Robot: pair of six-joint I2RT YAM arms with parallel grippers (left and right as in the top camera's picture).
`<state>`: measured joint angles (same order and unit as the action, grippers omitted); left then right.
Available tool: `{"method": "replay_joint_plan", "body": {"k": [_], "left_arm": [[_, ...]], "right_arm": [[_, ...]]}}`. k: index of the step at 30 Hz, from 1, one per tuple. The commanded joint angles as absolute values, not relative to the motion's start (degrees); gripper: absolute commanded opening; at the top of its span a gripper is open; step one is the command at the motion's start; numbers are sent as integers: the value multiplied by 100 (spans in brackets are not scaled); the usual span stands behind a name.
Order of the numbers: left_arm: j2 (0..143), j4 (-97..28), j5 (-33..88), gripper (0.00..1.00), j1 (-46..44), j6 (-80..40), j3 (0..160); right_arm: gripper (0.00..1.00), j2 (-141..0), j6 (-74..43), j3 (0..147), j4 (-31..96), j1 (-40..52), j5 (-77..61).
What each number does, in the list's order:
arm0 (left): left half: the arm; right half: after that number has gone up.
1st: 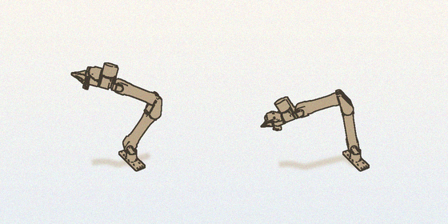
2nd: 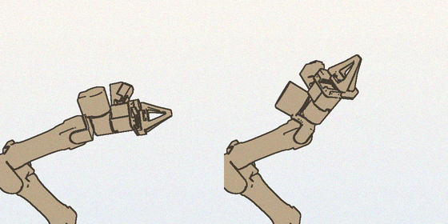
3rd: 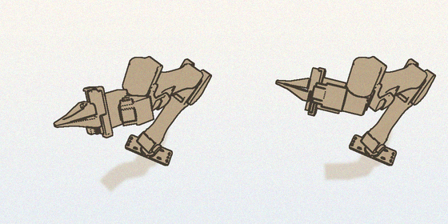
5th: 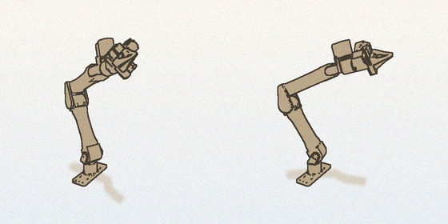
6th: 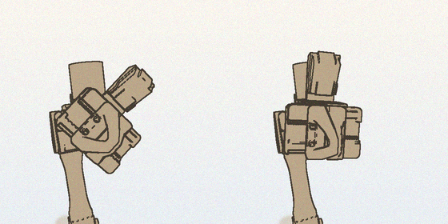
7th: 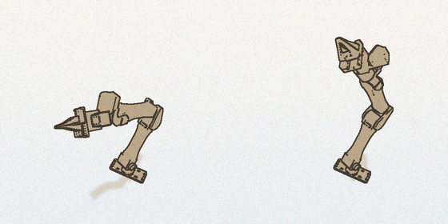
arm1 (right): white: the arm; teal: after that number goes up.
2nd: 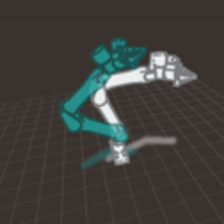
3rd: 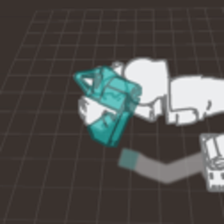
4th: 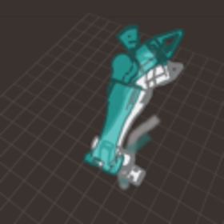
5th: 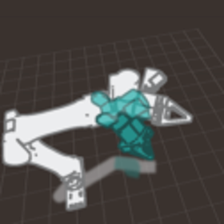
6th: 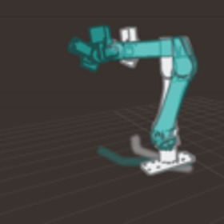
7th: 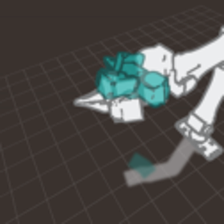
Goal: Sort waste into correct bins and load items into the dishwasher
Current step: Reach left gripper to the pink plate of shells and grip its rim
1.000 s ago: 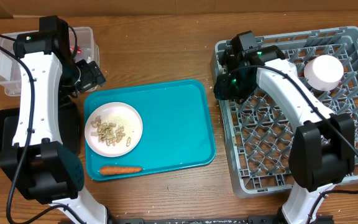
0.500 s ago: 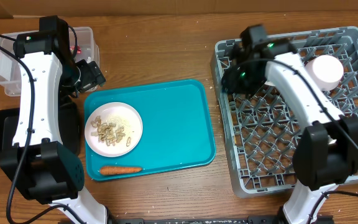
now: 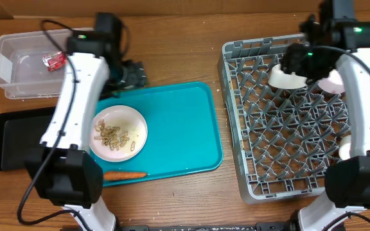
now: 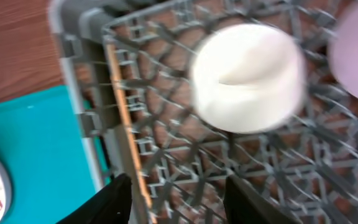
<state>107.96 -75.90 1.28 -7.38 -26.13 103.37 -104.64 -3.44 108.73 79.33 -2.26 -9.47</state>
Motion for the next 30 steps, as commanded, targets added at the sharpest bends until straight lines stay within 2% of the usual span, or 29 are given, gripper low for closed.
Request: {"method": "replay_joint_plan", "body": {"k": [1,9,21,25,30], "left_arm": [[11076,-7553,148,96,-1094,-3395,10136],[11819,-7454,104,96,-1352,-4510,10042],[12700,-7266,145,97,-1369,-4751,10020],[12881,-7015,158,94,-1369,-4628,10020],[13015,-6982,349,85,-1409,-4628,10001]], "right_arm": [[51,-10403,-362,10960,8025,-471,-923],[51,-10403,-318,10958,8106,-543,-908],[51,-10403,-274,10958,8119,-543,-902],[51,-10403,-274,10958,8119,-543,-902],[51,-10403,-274,10958,8121,-543,-902]]}}
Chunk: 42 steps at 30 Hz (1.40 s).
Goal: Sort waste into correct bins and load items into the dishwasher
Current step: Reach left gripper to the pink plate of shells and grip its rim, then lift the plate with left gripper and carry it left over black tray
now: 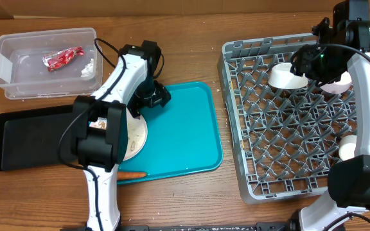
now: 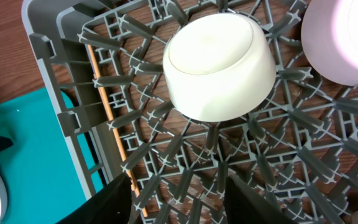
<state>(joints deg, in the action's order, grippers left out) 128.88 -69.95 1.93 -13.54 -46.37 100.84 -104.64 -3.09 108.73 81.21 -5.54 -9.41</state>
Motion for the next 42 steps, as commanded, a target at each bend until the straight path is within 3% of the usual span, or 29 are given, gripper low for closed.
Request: {"method": "replay_joint_plan", "body": {"k": [1,7,16,23,42], "left_arm": [[13021,-6954,342,85,-1424,-4628,9963],[13028,-6906,187,71,-1433,-4615,9745],[13028,-6805,-60,15,-1439,-4088,9605],[13028,-6831,-283,4,-1439,-3848,9605],[13028,-7863,-803,4,-1428,-3721,10051]], "right_arm": [[50,-10403,-274,10958,8121,-543,-902],[50,-10403,-274,10958,8119,-543,-902],[51,-10403,-274,10958,8114,-543,-902],[51,-10403,-274,10958,8136,-543,-902],[51,-10403,-274,10958,8180,-543,-902]]}}
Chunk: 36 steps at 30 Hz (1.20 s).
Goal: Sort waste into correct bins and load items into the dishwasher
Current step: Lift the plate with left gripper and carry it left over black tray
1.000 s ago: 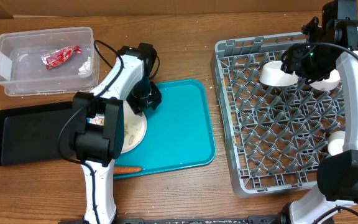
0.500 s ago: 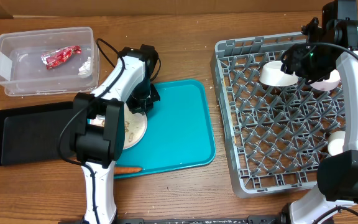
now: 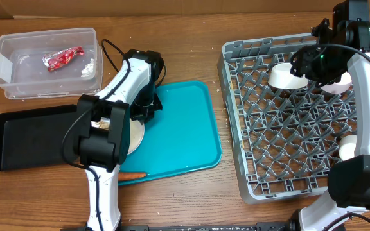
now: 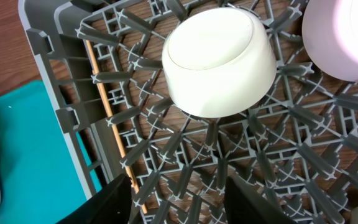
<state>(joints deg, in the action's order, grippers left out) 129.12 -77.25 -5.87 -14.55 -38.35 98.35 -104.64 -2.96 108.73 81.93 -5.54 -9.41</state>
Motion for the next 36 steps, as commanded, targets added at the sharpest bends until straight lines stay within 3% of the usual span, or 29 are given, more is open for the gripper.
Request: {"method": "replay_joint_plan", "body": {"k": [1,24,36], "left_arm": [[13028,-8001,-864,4,-1428,-3719,10116],[13023,-9485,-1221,4,-1358,-3461,11939],[12829,-9684,-440,4,-276,-2650,12630]], "right_arm": [[51,-10403,-274,10958,8180,-543,-902],[51,-10403,-272,10958,8180,-543,-902],[50,-10403,-187,10958,8202,-543,-899]]}}
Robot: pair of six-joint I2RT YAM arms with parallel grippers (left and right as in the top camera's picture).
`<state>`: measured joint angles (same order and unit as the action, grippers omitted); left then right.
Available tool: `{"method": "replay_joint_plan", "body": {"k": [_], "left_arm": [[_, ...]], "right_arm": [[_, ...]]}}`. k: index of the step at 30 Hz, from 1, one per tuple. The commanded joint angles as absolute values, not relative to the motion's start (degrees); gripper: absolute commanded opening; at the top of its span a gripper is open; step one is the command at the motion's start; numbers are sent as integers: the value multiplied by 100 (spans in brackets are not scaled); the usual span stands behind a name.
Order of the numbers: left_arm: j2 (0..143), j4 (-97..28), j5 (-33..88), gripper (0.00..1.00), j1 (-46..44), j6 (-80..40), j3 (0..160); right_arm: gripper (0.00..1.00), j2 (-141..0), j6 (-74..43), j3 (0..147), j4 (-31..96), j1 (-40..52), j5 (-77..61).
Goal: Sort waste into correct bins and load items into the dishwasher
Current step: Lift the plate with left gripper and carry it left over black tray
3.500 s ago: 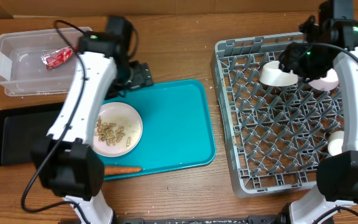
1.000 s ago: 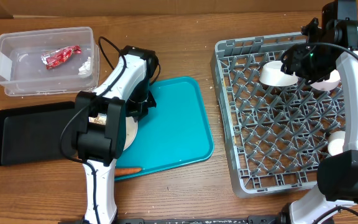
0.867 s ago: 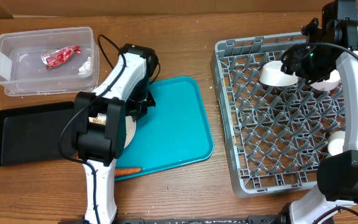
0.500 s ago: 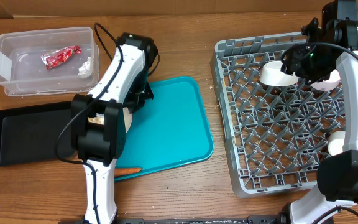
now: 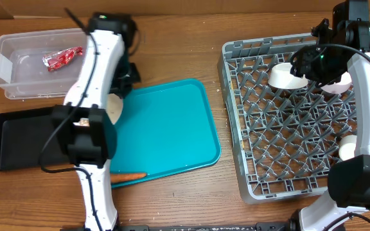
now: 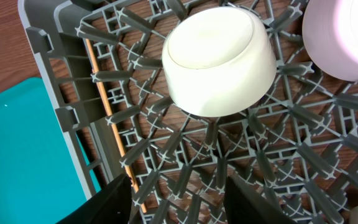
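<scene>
A white plate shows as a sliver at the left edge of the teal tray, beside the black tray. The left arm hides most of it. My left gripper sits just above the plate and looks shut on its rim. A carrot lies on the teal tray's front edge. The grey dish rack holds an upturned white bowl, a pink bowl and a white cup. Hanging open over the rack is my right gripper, with nothing between its fingers.
A clear bin at the back left holds a red wrapper. A thin wooden stick lies along the rack's left side. The rack's upright tines fill the space under my right gripper.
My left gripper and the plate have moved left, from the teal tray's left part to its left edge by the black tray. The teal tray has shifted slightly. The right arm has not moved.
The plate with food scraps lay flat on the teal tray, with my left gripper behind the tray. Then the gripper was at the plate's far edge, then at its right edge. Now the plate is at the tray's left edge. My right gripper stayed open over the rack.
</scene>
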<state>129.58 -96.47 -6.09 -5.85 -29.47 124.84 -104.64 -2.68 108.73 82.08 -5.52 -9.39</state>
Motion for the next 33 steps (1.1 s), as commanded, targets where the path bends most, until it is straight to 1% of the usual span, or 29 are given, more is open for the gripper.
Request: {"method": "replay_joint_plan", "body": {"k": [1,5,14,26,33], "left_arm": [[12801,-9684,-438,4,-185,-2604,12630],[12691,-9684,-414,4,187,-2412,12630],[12632,-9684,316,4,972,-1837,12628],[12632,-9684,2071,4,1953,-423,12628],[12619,-9686,2263,4,2418,-429,12626]], "right_arm": [[51,-10403,-187,10958,8202,-543,-899],[51,-10403,-187,10958,8202,-543,-899],[51,-10403,-178,10958,8202,-543,-899],[50,-10403,-145,10958,8252,-543,-897],[50,-10403,-145,10958,8287,-543,-897]]}}
